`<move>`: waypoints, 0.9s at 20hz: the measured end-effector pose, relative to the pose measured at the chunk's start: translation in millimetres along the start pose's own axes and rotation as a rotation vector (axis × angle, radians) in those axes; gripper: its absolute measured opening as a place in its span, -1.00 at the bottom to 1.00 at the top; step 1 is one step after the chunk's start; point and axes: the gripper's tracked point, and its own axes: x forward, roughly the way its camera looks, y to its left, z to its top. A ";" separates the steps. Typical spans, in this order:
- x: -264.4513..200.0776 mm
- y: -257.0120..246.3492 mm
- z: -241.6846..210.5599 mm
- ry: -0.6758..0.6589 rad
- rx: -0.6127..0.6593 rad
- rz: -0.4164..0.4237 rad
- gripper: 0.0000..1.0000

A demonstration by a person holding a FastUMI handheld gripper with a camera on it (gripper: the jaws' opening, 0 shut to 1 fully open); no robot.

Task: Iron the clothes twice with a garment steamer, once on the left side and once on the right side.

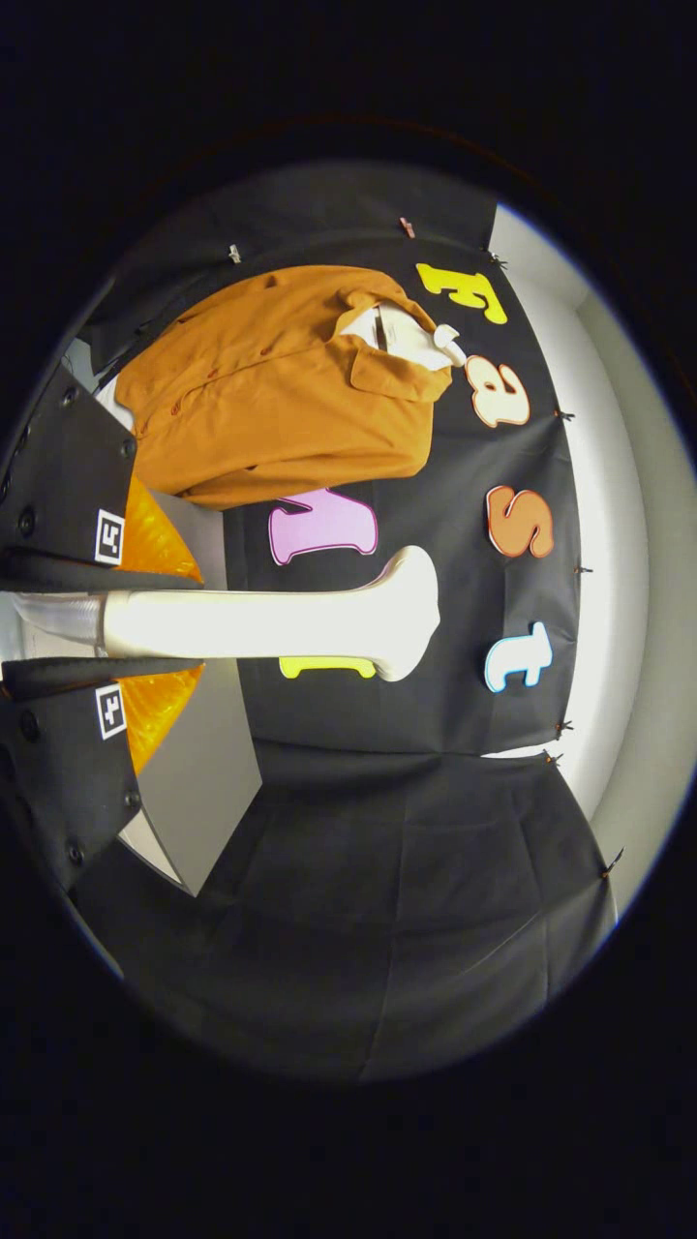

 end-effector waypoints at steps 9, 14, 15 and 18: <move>-59.2 84.2 16.8 -0.074 -0.033 0.039 -0.40; -70.7 141.6 24.3 -0.113 -0.044 0.067 -0.40; -70.4 151.9 24.4 -0.117 -0.053 0.071 -0.40; -67.2 186.6 22.7 -0.130 -0.065 0.082 -0.40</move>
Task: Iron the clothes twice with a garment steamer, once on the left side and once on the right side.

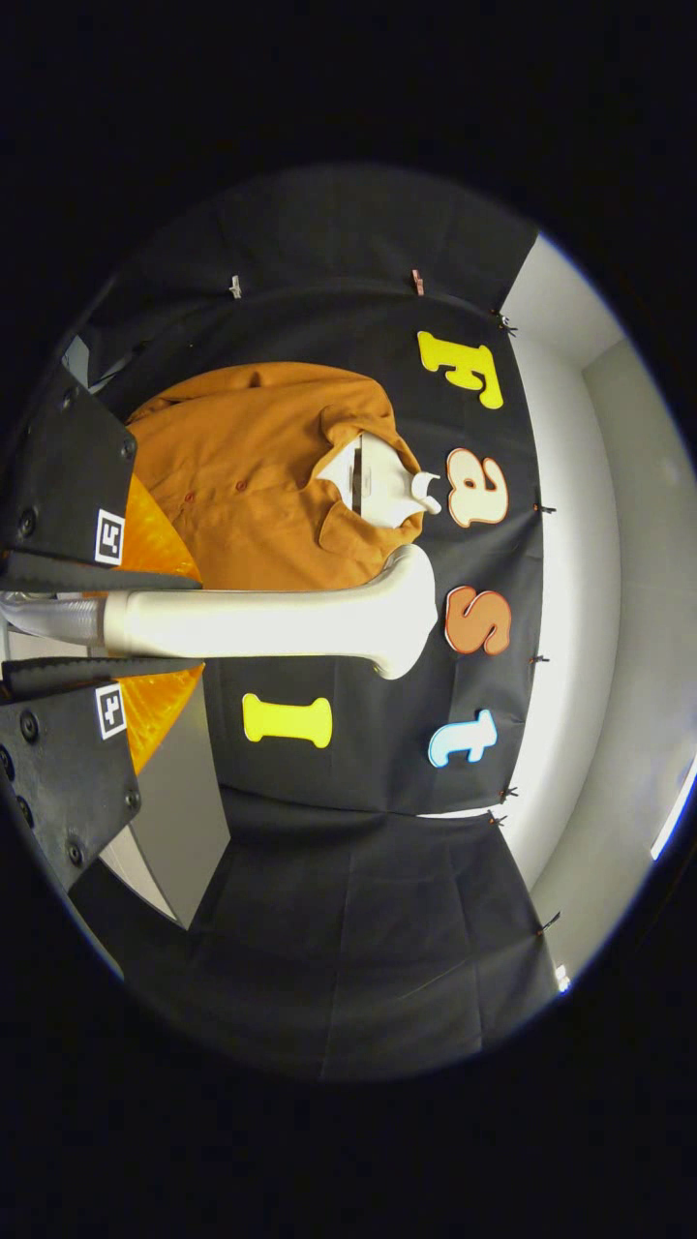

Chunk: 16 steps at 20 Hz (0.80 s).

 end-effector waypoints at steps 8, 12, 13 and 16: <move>35.7 41.0 -26.5 0.012 0.006 -0.040 -0.40; 58.4 49.7 -51.3 0.053 -0.001 -0.045 -0.40; 62.8 49.6 -57.6 0.061 -0.006 -0.047 -0.40; 77.8 53.6 -70.2 0.066 -0.011 -0.041 -0.40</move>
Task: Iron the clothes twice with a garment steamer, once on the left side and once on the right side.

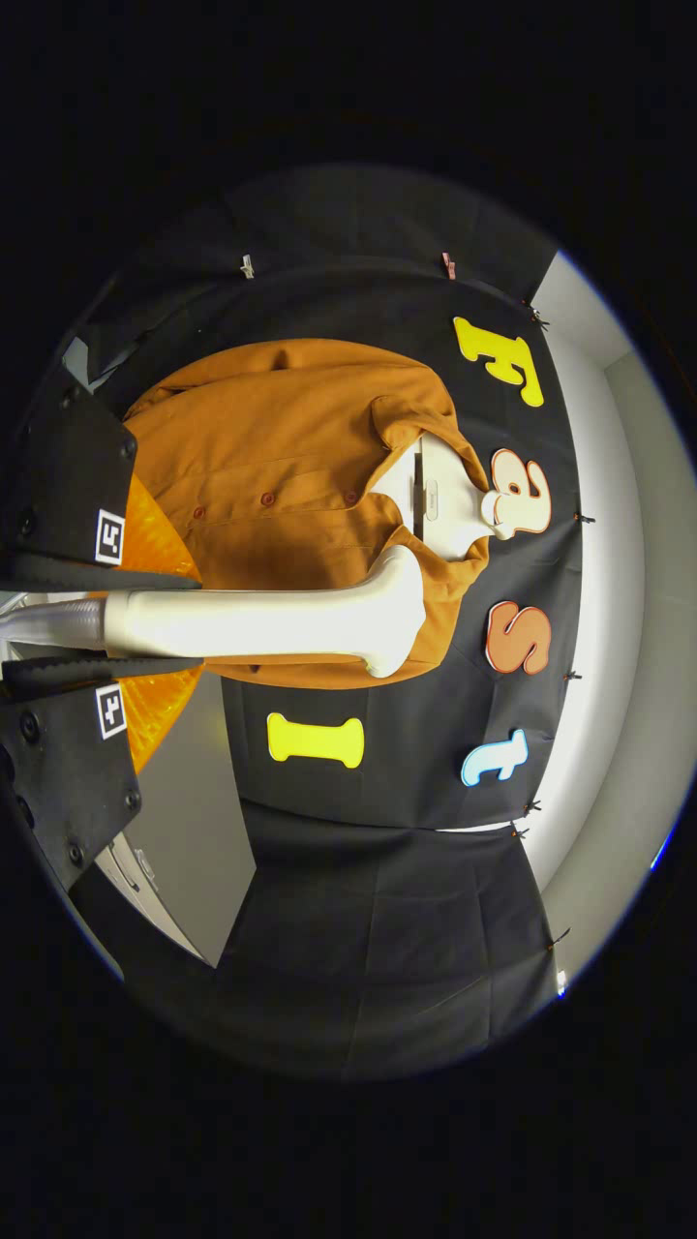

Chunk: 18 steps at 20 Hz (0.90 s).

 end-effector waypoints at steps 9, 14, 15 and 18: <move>45.7 -0.2 -32.4 0.017 -0.023 -0.008 -0.39; 60.3 -1.9 -62.8 0.071 -0.004 -0.004 -0.40; 62.4 -1.5 -70.8 0.085 -0.007 -0.002 -0.39; 68.8 -1.0 -97.6 0.127 -0.012 0.005 -0.40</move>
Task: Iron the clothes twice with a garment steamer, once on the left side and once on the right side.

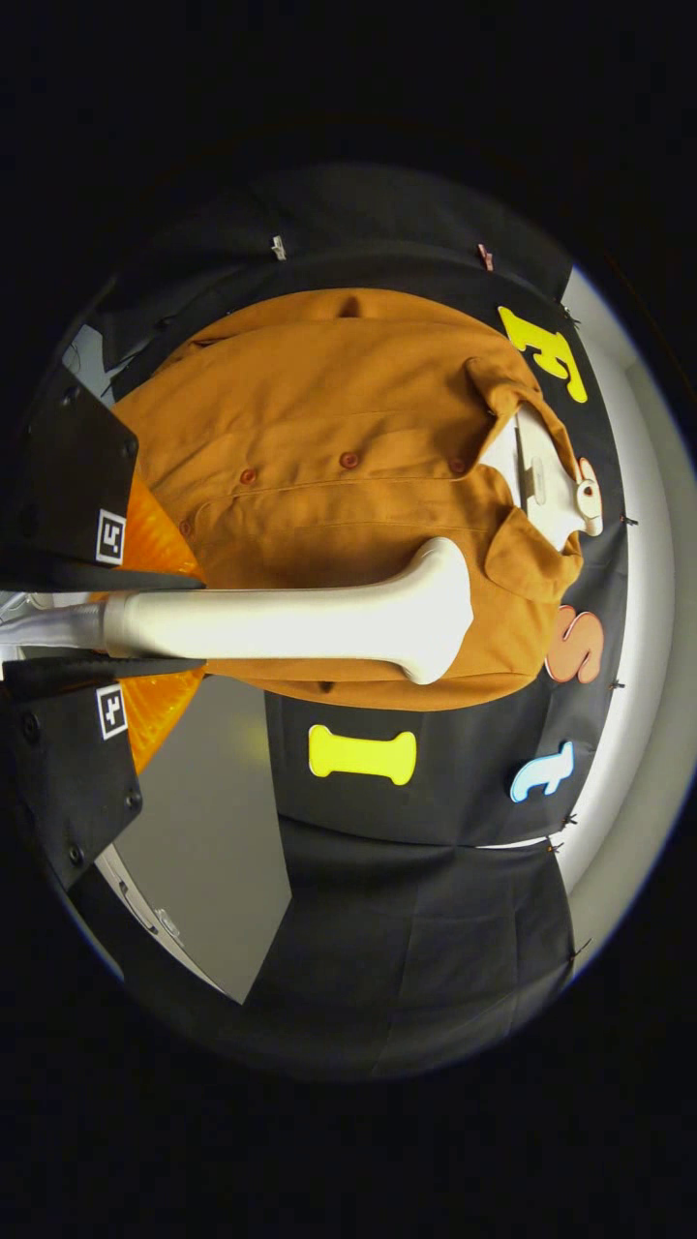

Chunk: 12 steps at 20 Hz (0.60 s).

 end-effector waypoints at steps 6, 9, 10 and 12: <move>8.2 -2.3 -50.1 0.100 -0.017 0.015 -0.39; 7.1 -2.3 -76.2 0.148 -0.017 0.022 -0.39; 6.1 -2.0 -84.5 0.166 -0.011 0.025 -0.39; 3.4 -1.6 -101.3 0.201 -0.011 0.028 -0.39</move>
